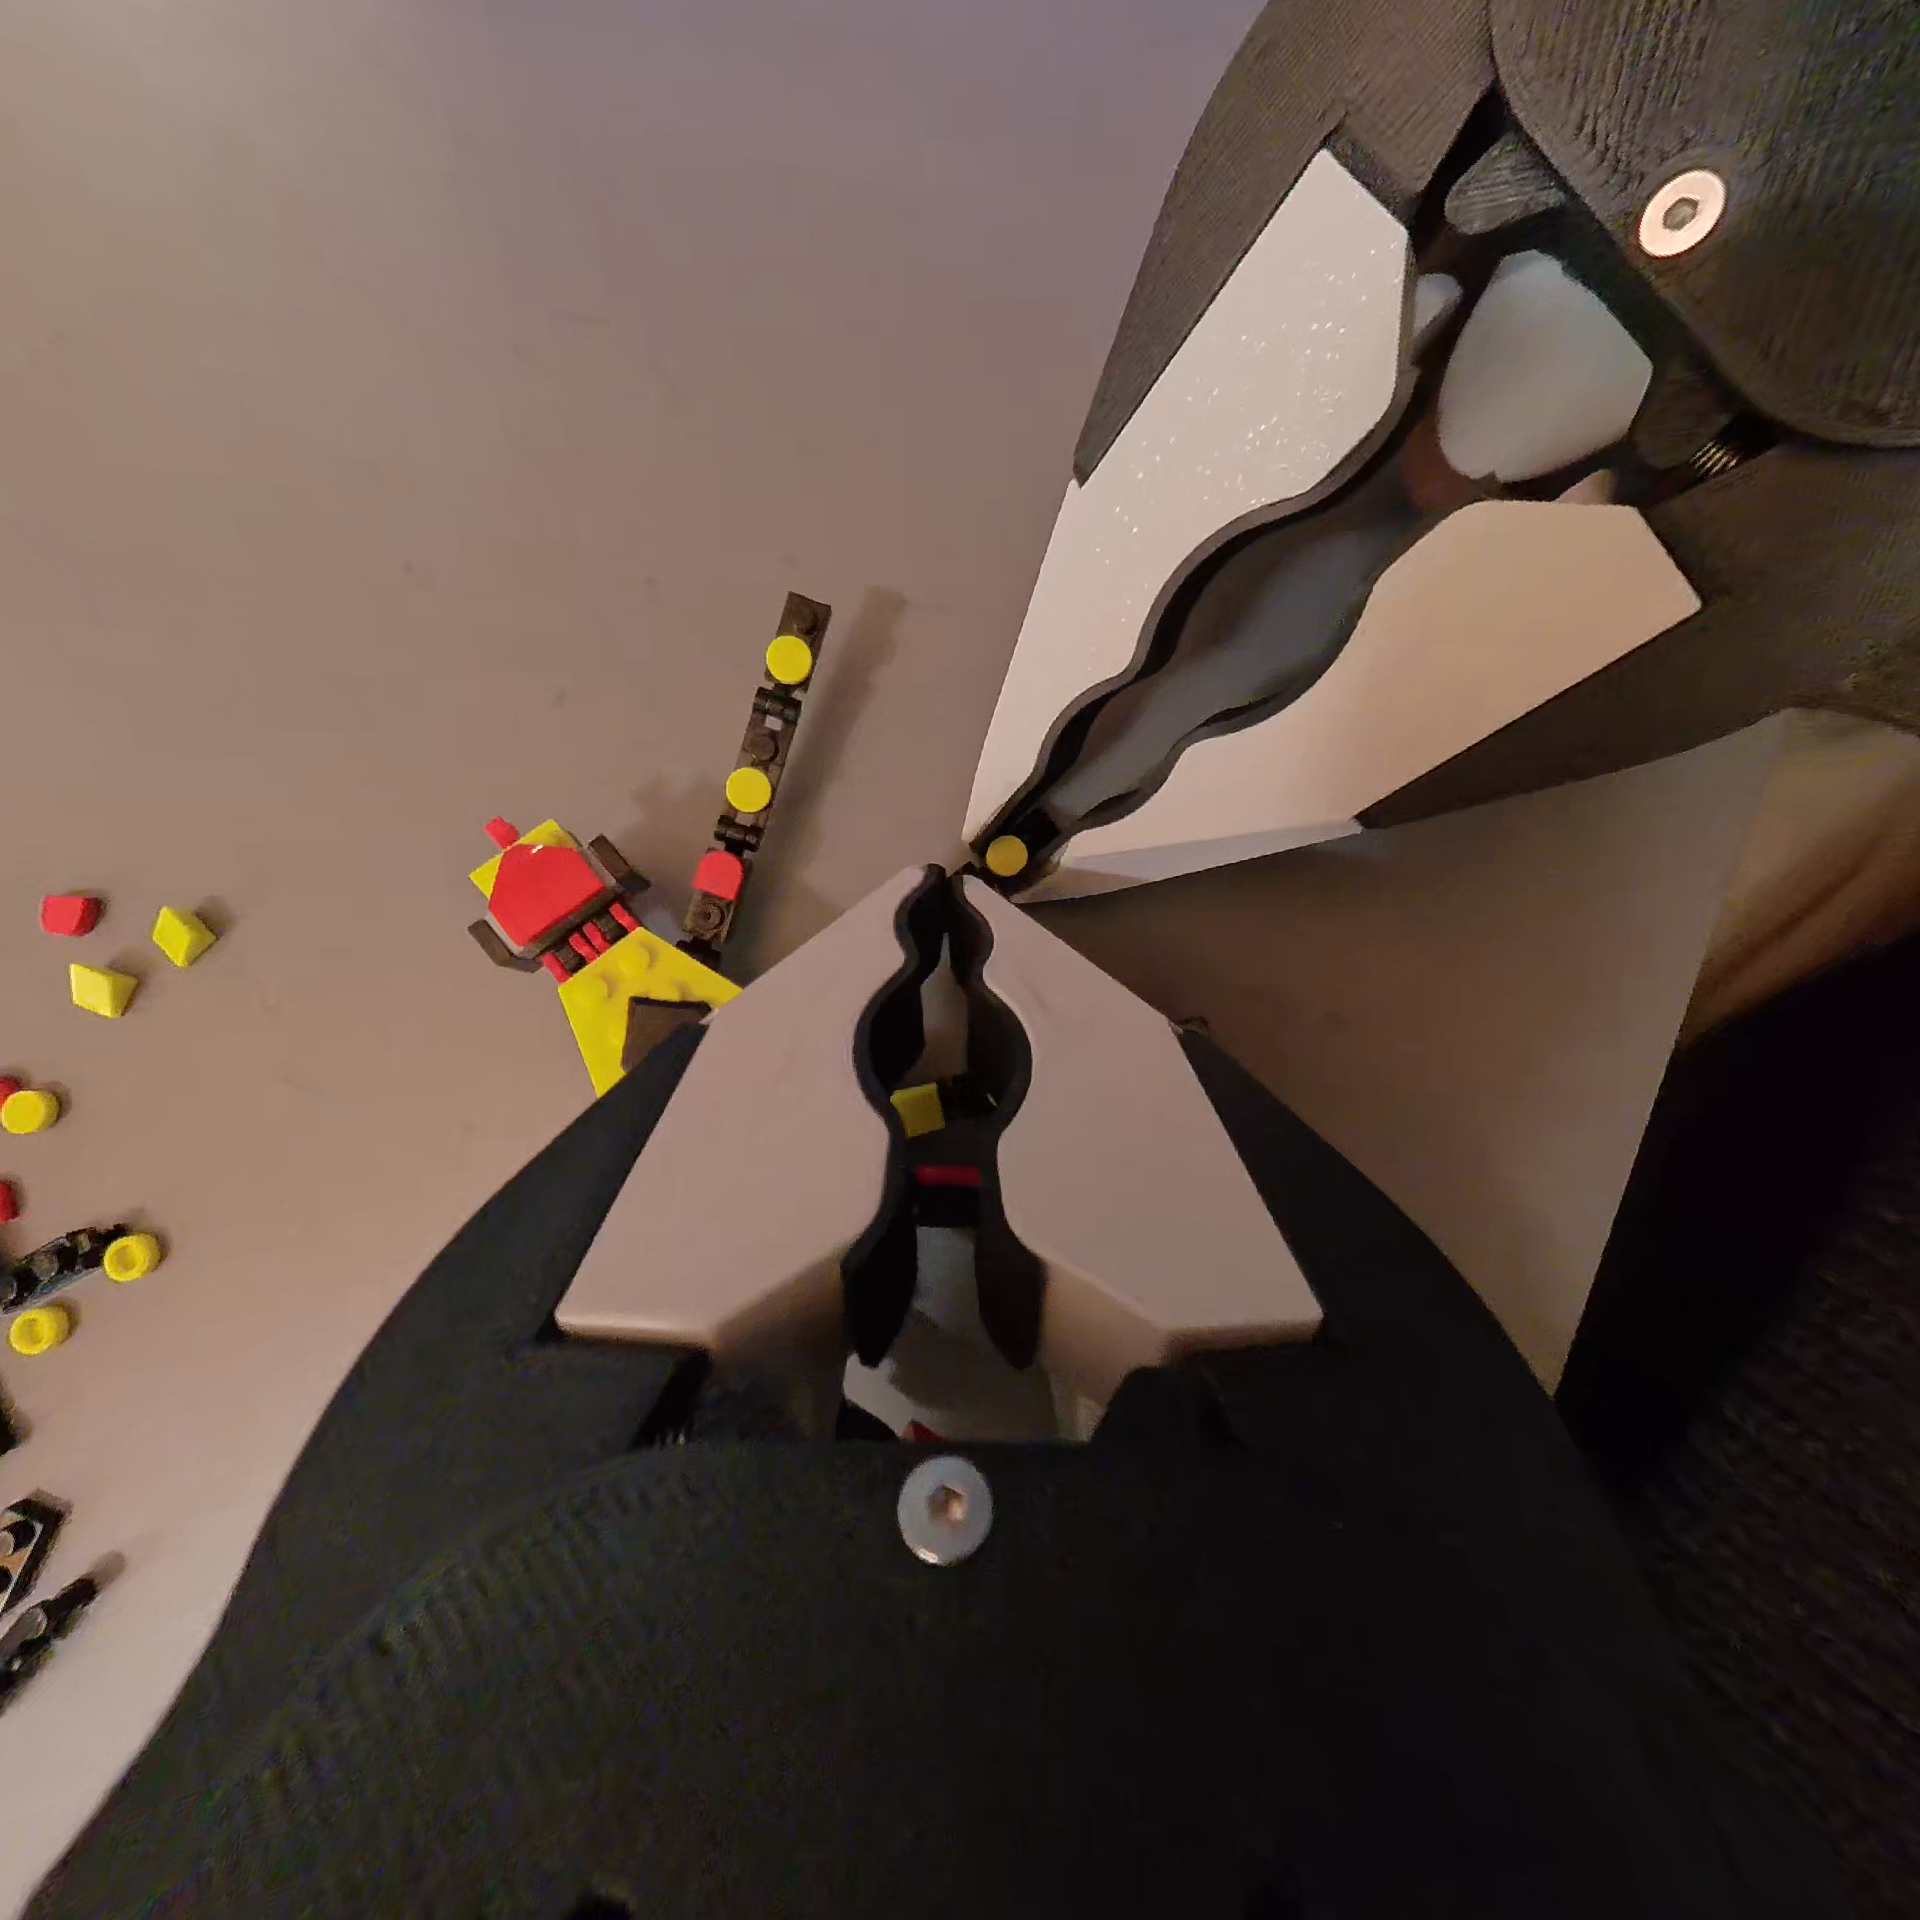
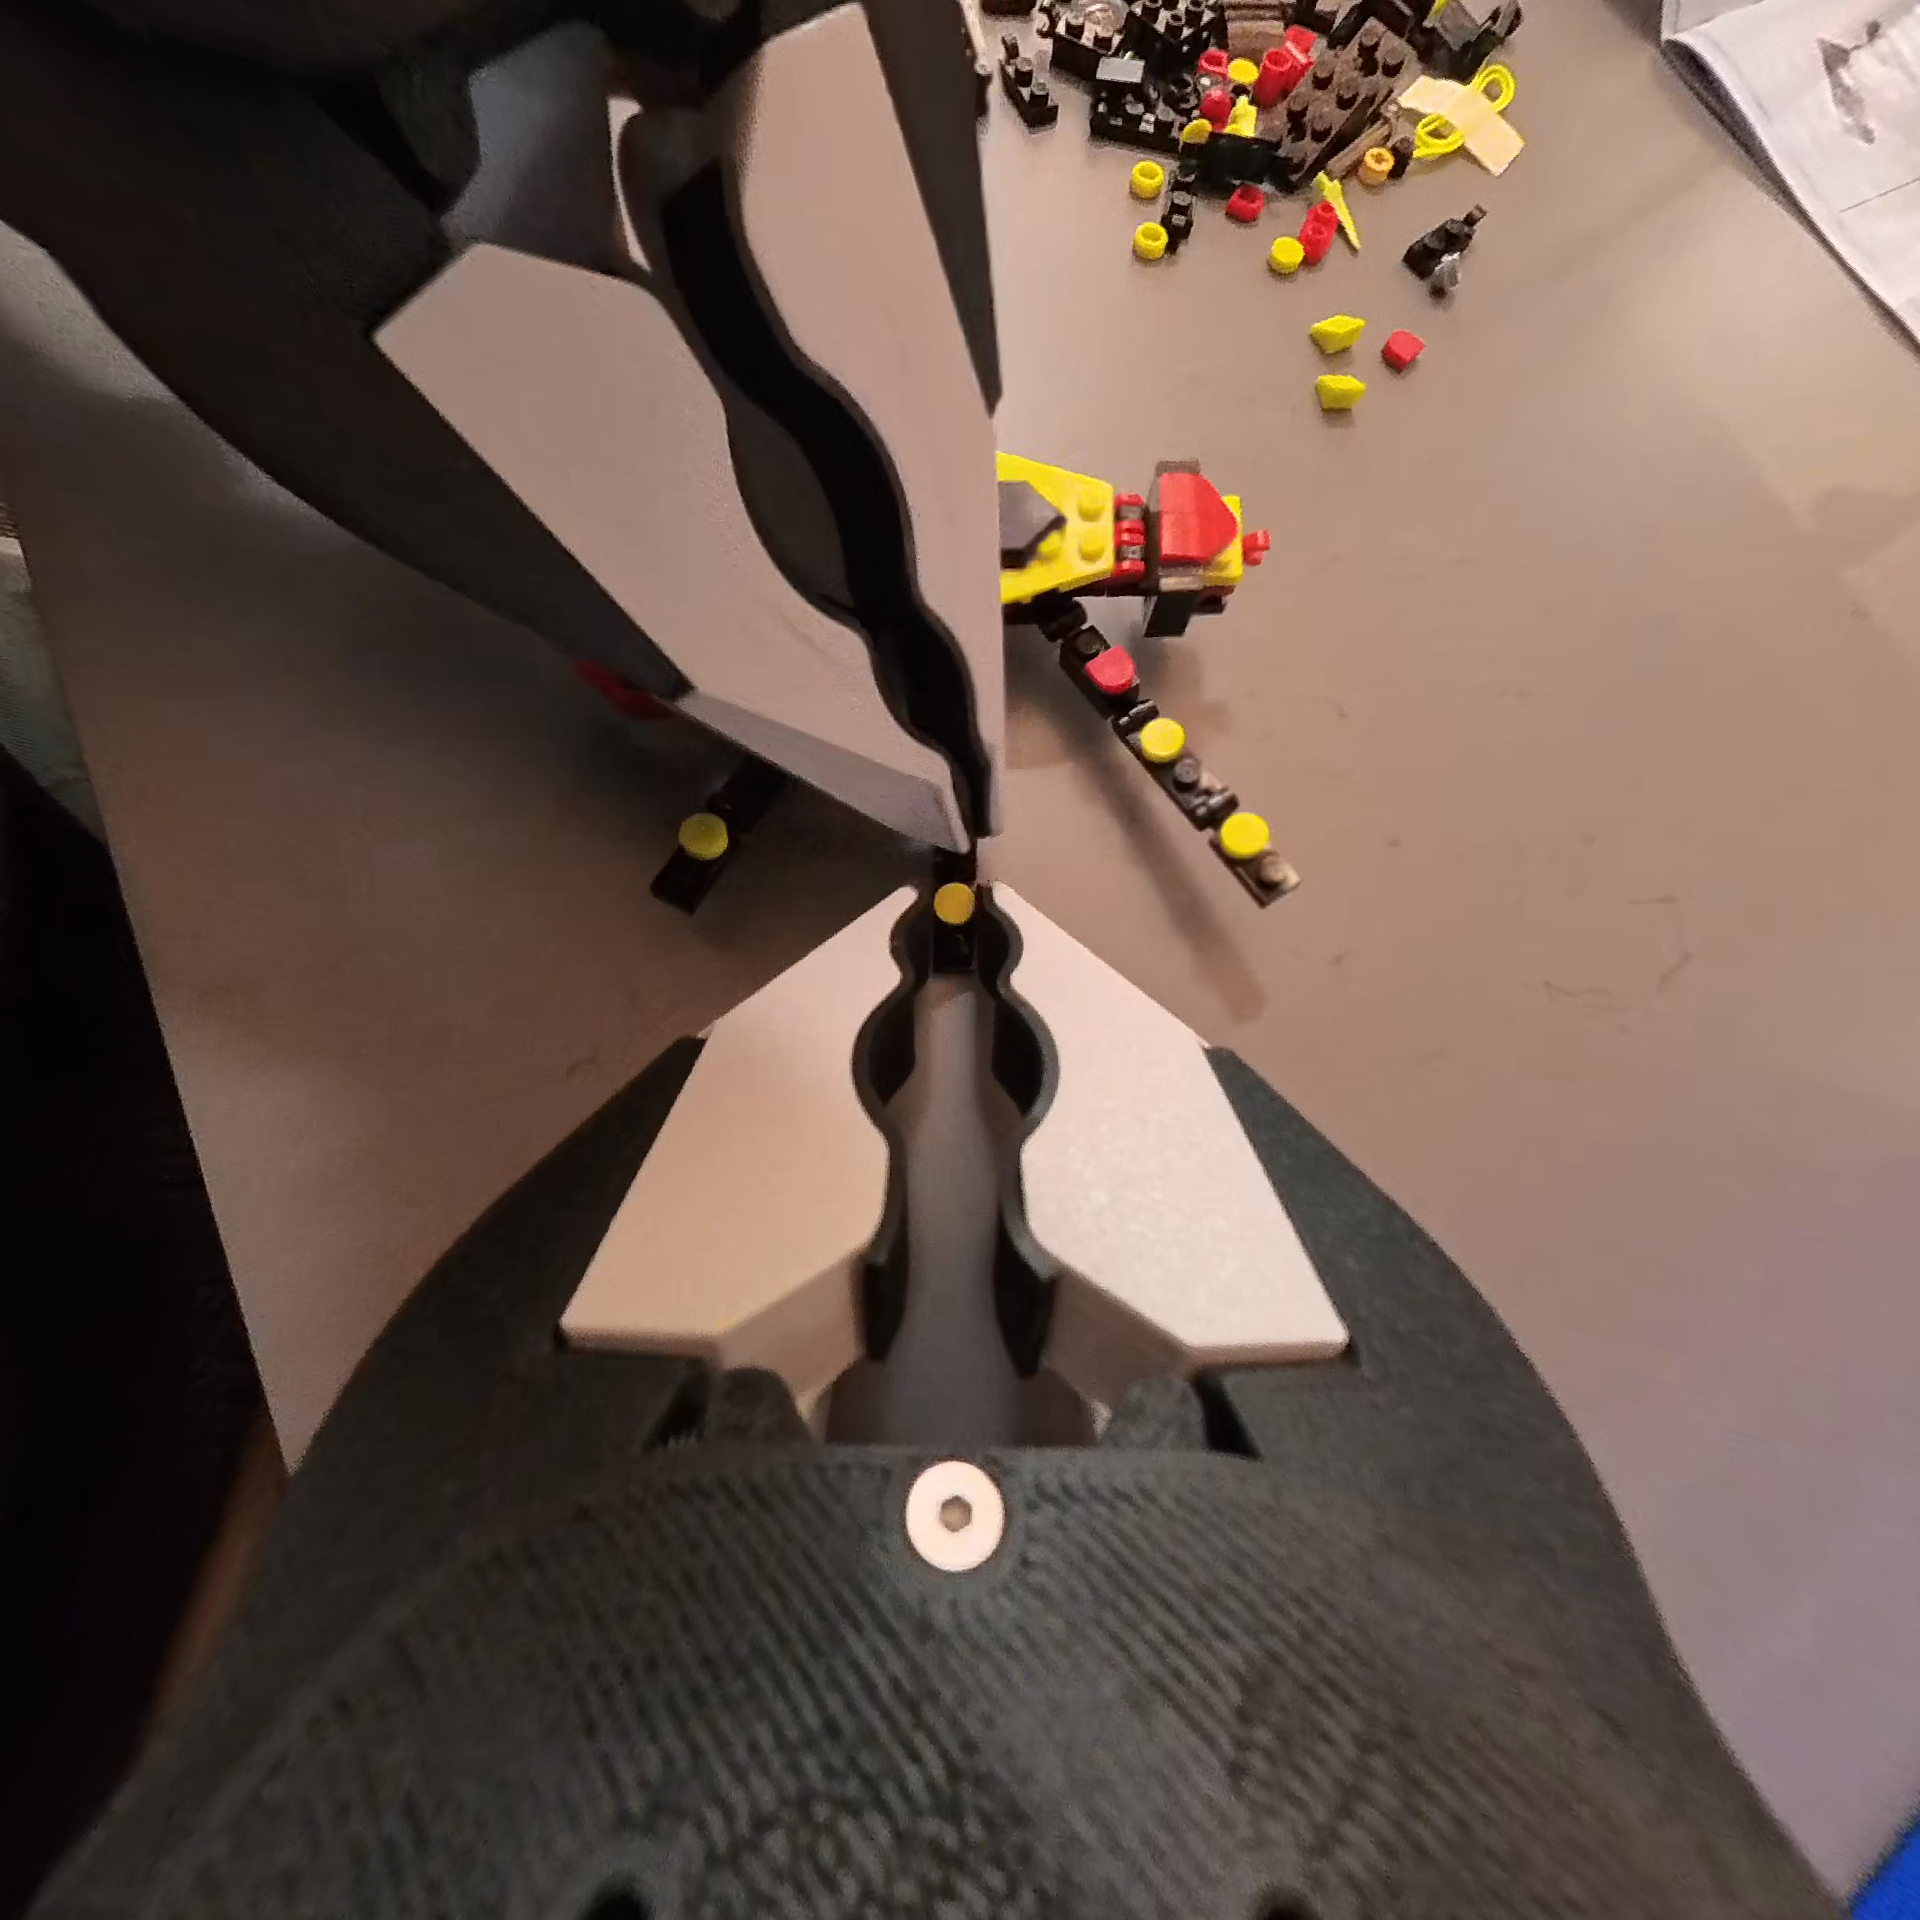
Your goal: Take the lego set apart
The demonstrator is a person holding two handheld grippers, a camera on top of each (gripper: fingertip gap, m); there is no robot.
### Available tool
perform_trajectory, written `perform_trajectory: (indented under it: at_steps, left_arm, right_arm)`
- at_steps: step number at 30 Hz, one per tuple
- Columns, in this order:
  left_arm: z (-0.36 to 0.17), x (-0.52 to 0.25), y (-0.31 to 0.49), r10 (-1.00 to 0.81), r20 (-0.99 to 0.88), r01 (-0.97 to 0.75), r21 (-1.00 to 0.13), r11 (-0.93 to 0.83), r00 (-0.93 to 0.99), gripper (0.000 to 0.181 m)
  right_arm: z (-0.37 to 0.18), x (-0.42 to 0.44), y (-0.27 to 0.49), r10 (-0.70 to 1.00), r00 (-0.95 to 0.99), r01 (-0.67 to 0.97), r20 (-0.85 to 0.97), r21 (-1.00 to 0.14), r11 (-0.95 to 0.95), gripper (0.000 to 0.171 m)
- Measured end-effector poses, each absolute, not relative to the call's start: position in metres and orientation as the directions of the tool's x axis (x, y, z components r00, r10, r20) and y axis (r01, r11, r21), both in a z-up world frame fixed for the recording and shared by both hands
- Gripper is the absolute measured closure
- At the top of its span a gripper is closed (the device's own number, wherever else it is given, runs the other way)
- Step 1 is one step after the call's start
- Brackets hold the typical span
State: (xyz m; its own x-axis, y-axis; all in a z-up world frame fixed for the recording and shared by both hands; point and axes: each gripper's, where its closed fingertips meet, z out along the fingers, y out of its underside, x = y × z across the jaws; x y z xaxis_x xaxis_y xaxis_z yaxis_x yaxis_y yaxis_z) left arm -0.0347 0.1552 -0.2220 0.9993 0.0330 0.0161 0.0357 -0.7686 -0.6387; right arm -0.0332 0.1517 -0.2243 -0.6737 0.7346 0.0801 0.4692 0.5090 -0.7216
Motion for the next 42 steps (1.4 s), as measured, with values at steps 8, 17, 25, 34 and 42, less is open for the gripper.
perform_trajectory:
  at_steps: [8, 17, 25, 34, 42]
  left_arm:
    - [-0.2241, -0.033, 0.1532, 0.041, 0.053, 0.065, -0.627, -0.776, 0.998, 0.181]
    - [-0.2241, -0.0328, 0.1532, 0.045, 0.069, 0.079, -0.634, -0.769, 0.997, 0.181]
    - [-0.2241, -0.0328, 0.1534, 0.045, 0.075, 0.083, -0.634, -0.769, 0.996, 0.181]
    - [-0.225, -0.0332, 0.1524, 0.051, 0.048, 0.07, -0.613, -0.787, 0.998, 0.181]
    - [-0.2257, -0.0335, 0.1518, 0.048, 0.043, 0.065, -0.607, -0.792, 0.998, 0.181]
  right_arm:
    - [-0.224, -0.0332, 0.1516, 0.736, -0.673, 0.473, 0.071, -0.724, 0.502, 0.165]
    - [-0.2197, -0.0325, 0.1516, 0.732, -0.677, 0.462, 0.071, -0.734, 0.498, 0.165]
    - [-0.2215, -0.0331, 0.1517, 0.741, -0.67, 0.477, 0.054, -0.733, 0.485, 0.165]
    - [-0.2172, -0.0355, 0.15, 0.753, -0.656, 0.474, 0.063, -0.742, 0.475, 0.165]
    - [-0.2158, -0.0374, 0.1498, 0.784, -0.62, 0.525, -0.036, -0.762, 0.38, 0.166]
